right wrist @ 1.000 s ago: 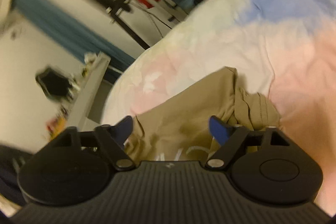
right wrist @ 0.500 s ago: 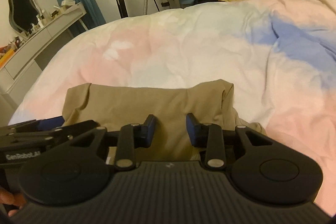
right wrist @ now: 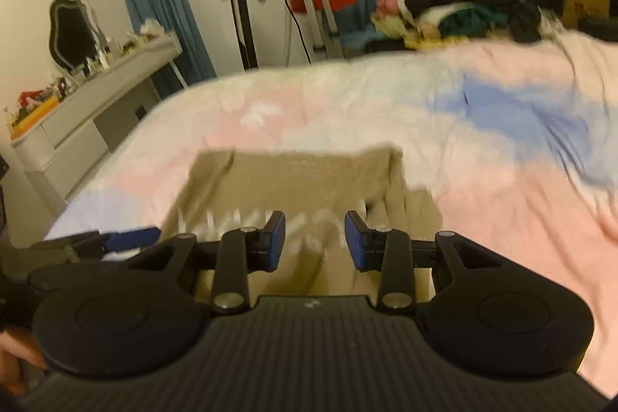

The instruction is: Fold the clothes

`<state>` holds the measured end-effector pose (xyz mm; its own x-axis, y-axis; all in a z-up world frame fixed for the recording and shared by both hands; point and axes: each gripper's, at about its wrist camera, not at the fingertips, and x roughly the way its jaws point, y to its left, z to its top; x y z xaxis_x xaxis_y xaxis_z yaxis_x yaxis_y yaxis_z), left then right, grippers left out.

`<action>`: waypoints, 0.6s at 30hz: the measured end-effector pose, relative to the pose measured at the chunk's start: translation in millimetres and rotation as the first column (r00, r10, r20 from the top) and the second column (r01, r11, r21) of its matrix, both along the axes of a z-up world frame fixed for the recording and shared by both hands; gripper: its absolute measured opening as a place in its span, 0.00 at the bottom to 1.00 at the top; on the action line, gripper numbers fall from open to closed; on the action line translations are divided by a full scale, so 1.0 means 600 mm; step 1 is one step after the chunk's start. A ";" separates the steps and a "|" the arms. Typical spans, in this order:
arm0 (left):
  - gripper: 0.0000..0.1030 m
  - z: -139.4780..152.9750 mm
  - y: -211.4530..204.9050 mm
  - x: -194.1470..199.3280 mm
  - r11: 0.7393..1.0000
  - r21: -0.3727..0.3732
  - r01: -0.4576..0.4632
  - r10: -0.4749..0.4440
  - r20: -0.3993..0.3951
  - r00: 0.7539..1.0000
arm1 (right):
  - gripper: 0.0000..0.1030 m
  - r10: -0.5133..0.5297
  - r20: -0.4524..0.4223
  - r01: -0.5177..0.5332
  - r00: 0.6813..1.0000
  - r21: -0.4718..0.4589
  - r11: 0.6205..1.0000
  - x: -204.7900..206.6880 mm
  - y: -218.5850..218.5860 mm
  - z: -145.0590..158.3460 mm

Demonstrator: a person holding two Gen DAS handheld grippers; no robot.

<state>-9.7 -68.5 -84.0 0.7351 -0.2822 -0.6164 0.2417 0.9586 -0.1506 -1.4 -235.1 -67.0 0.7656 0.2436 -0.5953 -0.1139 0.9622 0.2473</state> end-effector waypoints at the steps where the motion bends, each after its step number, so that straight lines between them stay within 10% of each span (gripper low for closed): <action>1: 0.80 -0.001 0.003 -0.002 1.000 0.002 -0.005 0.005 -0.001 1.000 | 0.36 0.003 -0.023 -0.003 1.000 -0.019 1.000 -0.002 0.003 -0.008; 10: 0.84 0.023 0.040 -0.065 0.993 -0.113 0.020 -0.026 -0.054 0.998 | 0.36 -0.018 -0.133 0.015 0.991 -0.023 1.000 0.009 0.004 -0.048; 18: 0.86 -0.027 0.090 -0.062 0.882 -0.460 -0.103 -0.016 -0.247 0.969 | 0.38 -0.043 -0.137 0.050 0.990 0.054 0.997 0.004 -0.007 -0.036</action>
<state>-46.7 -14.4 -100.3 0.6027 -0.5511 -0.5771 0.1017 0.7704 -0.6294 0.8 -239.1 -88.5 0.6901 0.2461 -0.6806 -0.0311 0.9496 0.3118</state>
